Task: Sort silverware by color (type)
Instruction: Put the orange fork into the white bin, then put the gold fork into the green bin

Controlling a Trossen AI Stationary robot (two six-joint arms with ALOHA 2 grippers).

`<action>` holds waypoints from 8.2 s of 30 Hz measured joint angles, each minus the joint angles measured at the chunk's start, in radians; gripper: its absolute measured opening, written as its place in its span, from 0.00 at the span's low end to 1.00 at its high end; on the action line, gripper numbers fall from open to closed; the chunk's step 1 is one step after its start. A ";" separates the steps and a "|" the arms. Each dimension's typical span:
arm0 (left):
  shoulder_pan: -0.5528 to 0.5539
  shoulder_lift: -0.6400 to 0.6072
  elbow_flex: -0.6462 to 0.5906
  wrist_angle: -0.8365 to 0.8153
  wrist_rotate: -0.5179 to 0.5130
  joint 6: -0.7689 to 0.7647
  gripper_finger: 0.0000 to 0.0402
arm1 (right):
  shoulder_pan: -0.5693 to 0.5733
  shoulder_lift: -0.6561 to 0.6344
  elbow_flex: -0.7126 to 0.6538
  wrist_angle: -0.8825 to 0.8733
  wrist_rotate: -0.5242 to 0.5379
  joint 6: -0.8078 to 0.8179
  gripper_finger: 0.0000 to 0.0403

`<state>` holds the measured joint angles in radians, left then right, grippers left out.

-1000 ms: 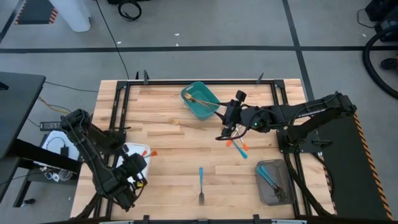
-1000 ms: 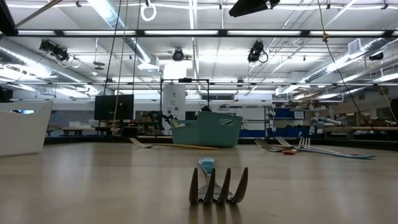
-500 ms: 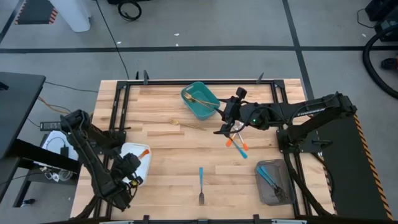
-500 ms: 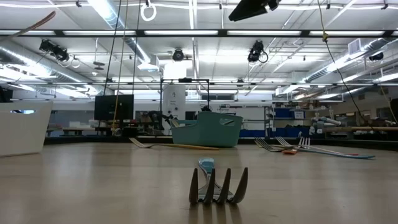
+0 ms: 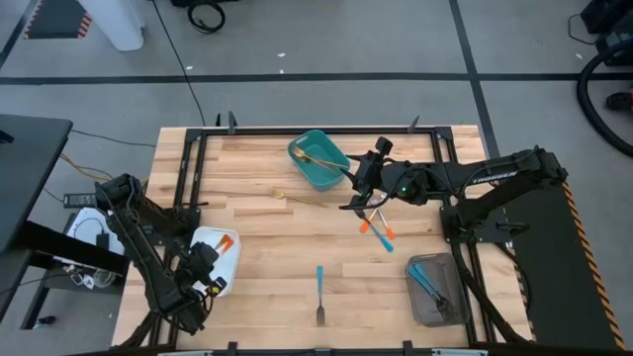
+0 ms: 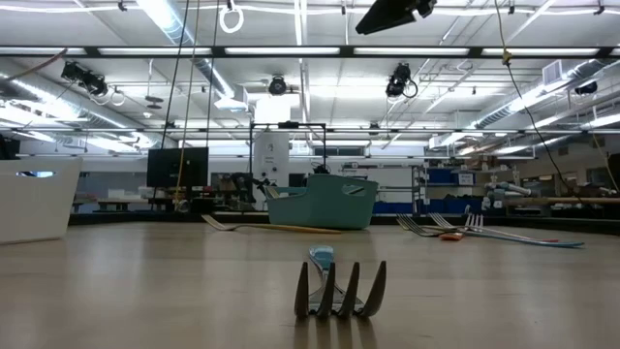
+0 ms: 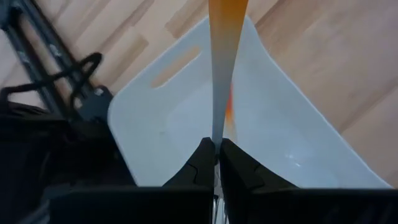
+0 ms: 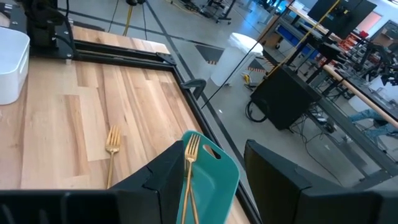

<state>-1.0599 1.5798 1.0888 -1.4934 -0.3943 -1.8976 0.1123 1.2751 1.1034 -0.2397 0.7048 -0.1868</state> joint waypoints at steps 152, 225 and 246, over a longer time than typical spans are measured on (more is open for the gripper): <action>0.206 -0.445 -0.403 0.467 0.381 0.218 0.40 | -0.045 0.002 0.000 0.110 -0.072 -0.007 0.43; 0.966 -0.363 -0.109 0.707 0.057 1.682 0.40 | 0.035 0.002 -0.040 -0.202 -0.078 0.318 0.43; 1.210 -0.108 -0.109 0.995 0.217 2.118 0.40 | 0.043 0.002 -0.069 -0.223 -0.078 0.375 0.43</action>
<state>0.1504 1.4715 0.9802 -0.4986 -0.1769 0.2200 0.1552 1.2766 1.0339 -0.4627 0.6269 0.1883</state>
